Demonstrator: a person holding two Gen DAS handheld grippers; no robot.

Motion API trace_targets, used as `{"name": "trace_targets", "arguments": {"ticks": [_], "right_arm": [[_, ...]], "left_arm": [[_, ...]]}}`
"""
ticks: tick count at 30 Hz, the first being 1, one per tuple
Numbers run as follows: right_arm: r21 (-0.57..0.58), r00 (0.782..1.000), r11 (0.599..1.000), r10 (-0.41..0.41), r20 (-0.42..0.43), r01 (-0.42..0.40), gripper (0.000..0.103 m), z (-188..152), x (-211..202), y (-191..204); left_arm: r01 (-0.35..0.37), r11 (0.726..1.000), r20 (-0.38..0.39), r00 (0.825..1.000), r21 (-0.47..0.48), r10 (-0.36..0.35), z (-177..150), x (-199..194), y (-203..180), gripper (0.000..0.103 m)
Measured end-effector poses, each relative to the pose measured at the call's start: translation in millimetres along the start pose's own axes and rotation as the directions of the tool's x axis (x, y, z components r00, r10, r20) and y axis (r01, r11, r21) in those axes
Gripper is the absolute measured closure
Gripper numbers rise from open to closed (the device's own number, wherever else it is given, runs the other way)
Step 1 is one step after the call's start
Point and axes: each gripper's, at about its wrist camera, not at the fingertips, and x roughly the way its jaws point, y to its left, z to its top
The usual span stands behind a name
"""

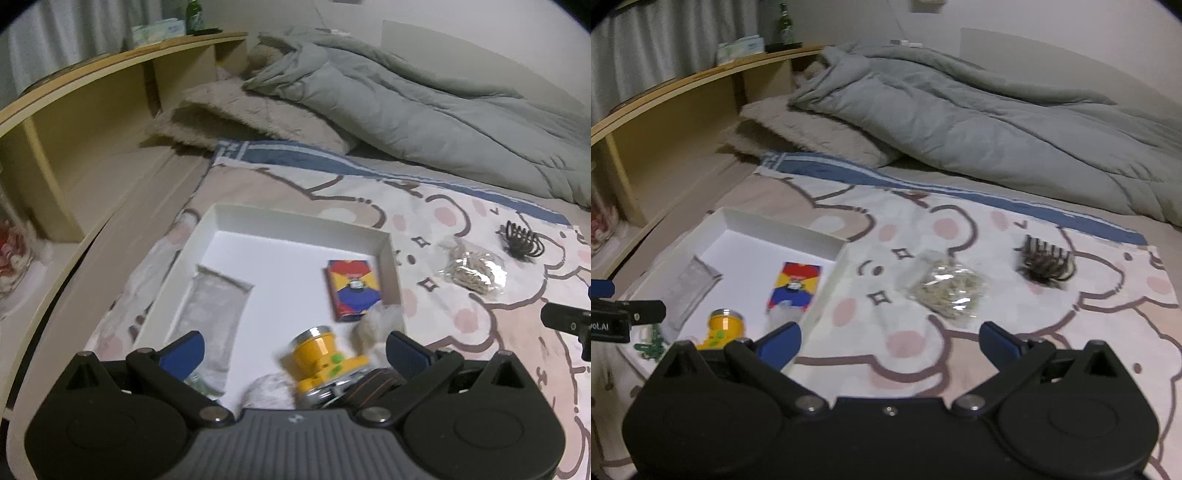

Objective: Organize objects
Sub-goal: 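Withdraw both tools from the white box toward the remaining items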

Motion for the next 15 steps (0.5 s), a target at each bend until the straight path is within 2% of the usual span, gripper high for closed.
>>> {"name": "trace_targets", "arguments": {"ticks": [15], "right_arm": [[0.1,0.988,0.984,-0.151,0.011,0.149,0.0,-19.7,-26.9,-98.3]], "left_arm": [[0.091,0.992,0.039,0.995,0.093,-0.094,15.2,7.1,-99.2,0.0]]}}
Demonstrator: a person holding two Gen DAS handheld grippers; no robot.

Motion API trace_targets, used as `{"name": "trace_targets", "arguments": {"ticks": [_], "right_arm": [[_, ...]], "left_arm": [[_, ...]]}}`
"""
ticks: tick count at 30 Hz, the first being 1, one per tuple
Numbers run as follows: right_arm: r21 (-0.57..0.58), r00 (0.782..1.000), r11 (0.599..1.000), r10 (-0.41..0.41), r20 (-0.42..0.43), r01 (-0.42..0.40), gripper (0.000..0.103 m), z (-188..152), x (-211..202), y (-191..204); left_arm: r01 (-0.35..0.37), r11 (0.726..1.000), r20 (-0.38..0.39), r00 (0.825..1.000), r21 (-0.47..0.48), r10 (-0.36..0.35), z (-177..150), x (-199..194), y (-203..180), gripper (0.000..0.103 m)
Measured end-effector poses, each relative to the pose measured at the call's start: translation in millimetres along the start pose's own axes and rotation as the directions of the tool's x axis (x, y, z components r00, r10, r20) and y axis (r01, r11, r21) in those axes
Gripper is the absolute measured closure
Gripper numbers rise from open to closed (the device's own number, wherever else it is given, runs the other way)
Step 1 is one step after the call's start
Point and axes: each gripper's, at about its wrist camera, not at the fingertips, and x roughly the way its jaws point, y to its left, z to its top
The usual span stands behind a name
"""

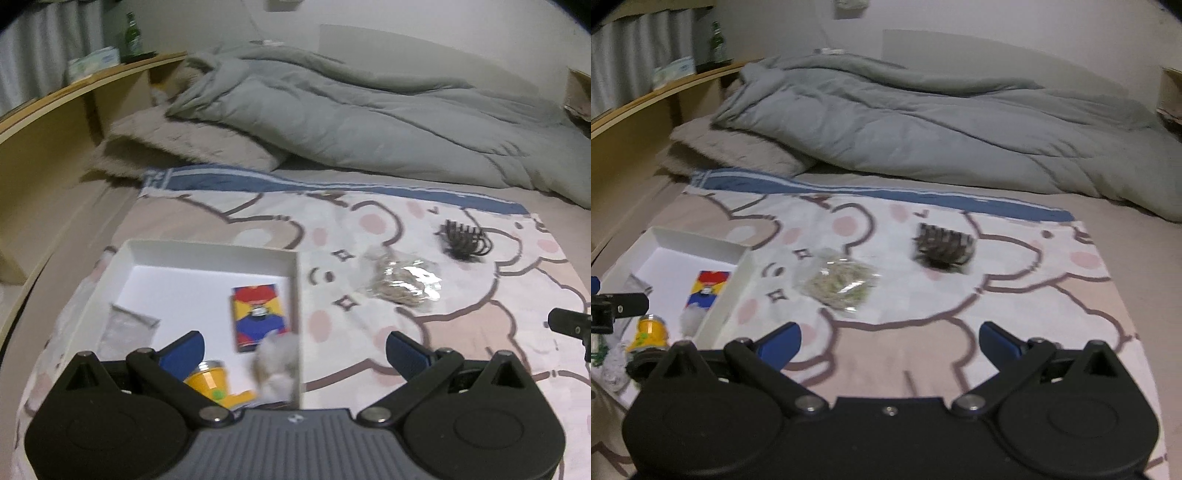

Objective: Organize objects
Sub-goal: 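Withdraw both tools from the white box toward the remaining items, then move the left tool to the rubber-band bag while the right approaches the black claw clip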

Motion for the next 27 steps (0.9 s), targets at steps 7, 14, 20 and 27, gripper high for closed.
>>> {"name": "trace_targets", "arguments": {"ticks": [7,14,20,27], "right_arm": [[0.06,0.999,0.997,-0.04,0.01,0.039,0.0,-5.4,-6.5,-40.5],[0.063,0.998,0.996,-0.06,0.027,0.059,0.0,-7.2,-8.2,-61.6],[0.092,0.998,0.995,-0.054,0.042,0.05,0.0,-5.6,-4.3,-73.9],[0.176,1.0,0.984,-0.029,0.0,0.029,0.0,19.9,22.9,-86.0]], "left_arm": [[0.034,0.999,0.014,0.999,0.031,-0.034,2.6,6.7,-36.6,0.0],[0.057,0.996,0.029,0.998,0.064,-0.059,5.5,14.5,-61.6,0.0],[0.085,0.991,0.042,0.995,0.1,-0.09,6.2,27.8,-78.0,0.0],[0.156,0.968,0.029,0.986,0.196,-0.164,8.6,57.0,-102.0,0.0]]}}
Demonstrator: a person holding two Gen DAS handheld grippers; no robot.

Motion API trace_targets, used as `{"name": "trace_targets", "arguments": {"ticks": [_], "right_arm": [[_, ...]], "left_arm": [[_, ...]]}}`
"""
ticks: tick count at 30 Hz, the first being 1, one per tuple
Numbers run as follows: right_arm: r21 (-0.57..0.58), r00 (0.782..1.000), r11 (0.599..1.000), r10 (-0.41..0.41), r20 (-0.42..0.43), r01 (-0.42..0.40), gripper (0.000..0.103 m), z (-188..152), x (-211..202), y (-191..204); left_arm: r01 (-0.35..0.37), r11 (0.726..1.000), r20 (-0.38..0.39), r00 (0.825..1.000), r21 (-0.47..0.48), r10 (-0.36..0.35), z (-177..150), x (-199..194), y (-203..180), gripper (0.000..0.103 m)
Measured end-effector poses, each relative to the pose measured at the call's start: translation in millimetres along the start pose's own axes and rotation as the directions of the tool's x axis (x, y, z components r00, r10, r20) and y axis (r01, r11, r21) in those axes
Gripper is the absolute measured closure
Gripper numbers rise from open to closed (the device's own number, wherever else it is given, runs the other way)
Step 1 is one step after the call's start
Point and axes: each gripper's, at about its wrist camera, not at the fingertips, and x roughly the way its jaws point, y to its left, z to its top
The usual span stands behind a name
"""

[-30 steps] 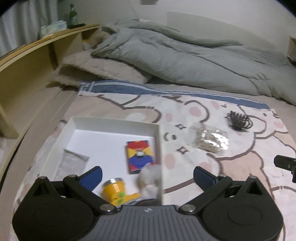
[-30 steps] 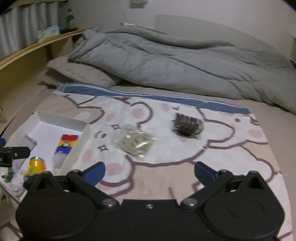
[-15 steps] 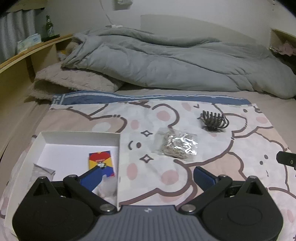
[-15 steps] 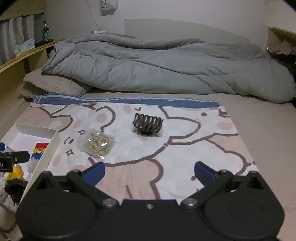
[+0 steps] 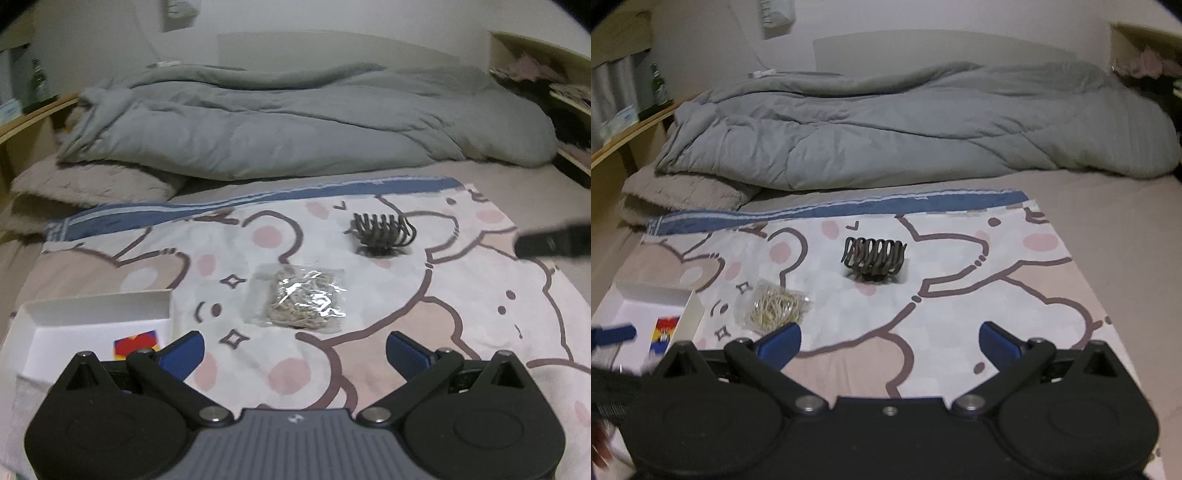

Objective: Organize objects
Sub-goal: 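Move the left tool to the rubber-band bag while the right approaches the black claw clip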

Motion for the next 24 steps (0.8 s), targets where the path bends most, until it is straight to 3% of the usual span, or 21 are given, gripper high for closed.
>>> {"name": "trace_targets", "arguments": {"ticks": [12,24], "right_arm": [[0.035,1.0,0.999,-0.012,-0.019,0.012,0.0,46.7,83.7,1.9],[0.087,0.995,0.995,-0.042,-0.089,0.05,0.0,76.4,187.6,5.4]], "left_arm": [[0.04,0.999,-0.039,0.998,-0.02,-0.041,28.5,81.2,0.2,0.0],[0.068,0.998,-0.124,0.99,-0.015,-0.07,32.2,153.9,8.8,0.0]]}}
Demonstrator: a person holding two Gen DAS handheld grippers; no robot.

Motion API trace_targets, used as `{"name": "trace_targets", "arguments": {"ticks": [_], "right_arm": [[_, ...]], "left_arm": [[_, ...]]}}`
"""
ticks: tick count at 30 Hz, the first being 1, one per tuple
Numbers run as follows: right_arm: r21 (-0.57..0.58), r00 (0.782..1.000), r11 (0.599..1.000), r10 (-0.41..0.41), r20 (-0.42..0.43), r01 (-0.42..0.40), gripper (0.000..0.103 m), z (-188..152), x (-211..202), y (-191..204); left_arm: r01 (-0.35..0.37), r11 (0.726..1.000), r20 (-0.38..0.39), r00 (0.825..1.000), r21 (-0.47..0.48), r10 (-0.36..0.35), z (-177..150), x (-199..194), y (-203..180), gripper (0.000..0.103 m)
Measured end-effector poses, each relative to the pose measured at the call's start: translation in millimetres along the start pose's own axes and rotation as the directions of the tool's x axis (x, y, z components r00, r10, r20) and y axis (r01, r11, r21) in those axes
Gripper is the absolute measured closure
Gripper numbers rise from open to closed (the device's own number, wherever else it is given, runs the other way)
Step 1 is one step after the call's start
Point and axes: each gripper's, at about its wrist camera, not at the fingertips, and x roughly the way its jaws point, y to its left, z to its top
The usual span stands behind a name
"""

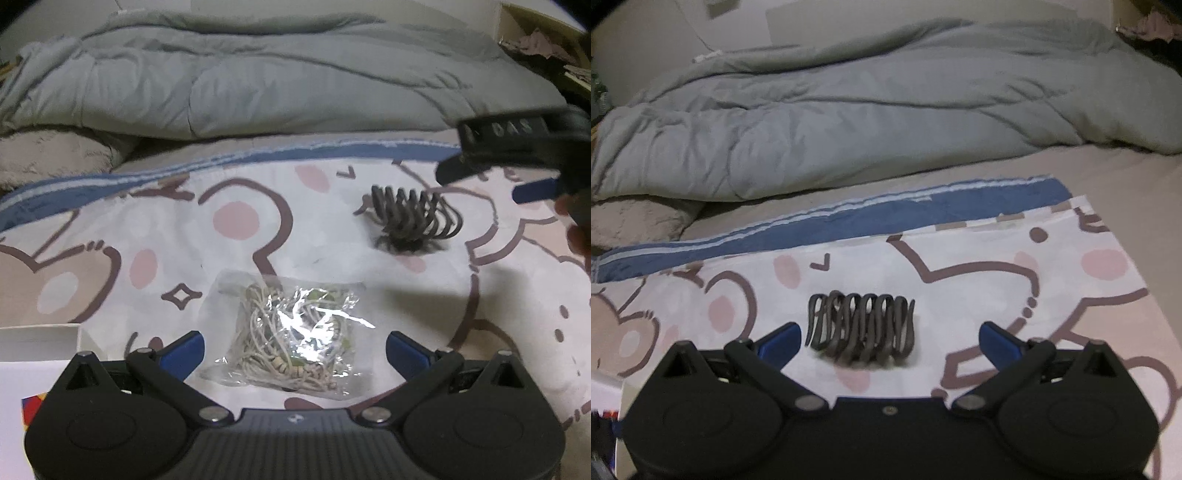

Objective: Organize objects
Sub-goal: 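Move the left tool to the rubber-band bag while the right approaches the black claw clip, then close the left gripper on the rubber-band bag while the right grasps the claw clip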

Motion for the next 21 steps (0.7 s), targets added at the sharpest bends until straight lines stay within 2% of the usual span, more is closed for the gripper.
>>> {"name": "trace_targets", "arguments": {"ticks": [4,9,16,18,21], "right_arm": [[-0.012,1.0,1.0,-0.014,-0.024,0.014,0.0,9.1,25.4,11.4],[-0.085,0.998,0.995,-0.046,-0.031,0.043,0.0,17.0,48.9,34.9],[-0.231,0.988,0.965,-0.145,-0.059,0.128,0.0,14.1,77.2,59.7],[-0.23,0.982,0.961,-0.173,-0.071,0.153,0.0,12.8,84.2,56.6],[-0.187,0.983,0.973,-0.156,-0.097,0.136,0.0,12.9,89.5,47.2]], "left_arm": [[0.009,1.0,-0.021,1.0,0.004,-0.009,-1.5,12.9,3.9,0.0],[0.028,1.0,-0.038,0.999,-0.001,-0.028,-3.5,21.4,8.4,0.0],[0.029,0.999,-0.061,0.998,-0.023,-0.03,-4.0,32.4,15.4,0.0],[0.04,0.999,-0.066,0.997,-0.034,-0.042,-4.5,34.1,17.6,0.0],[0.044,0.998,-0.073,0.996,-0.035,-0.046,-4.4,37.1,18.1,0.0]]}}
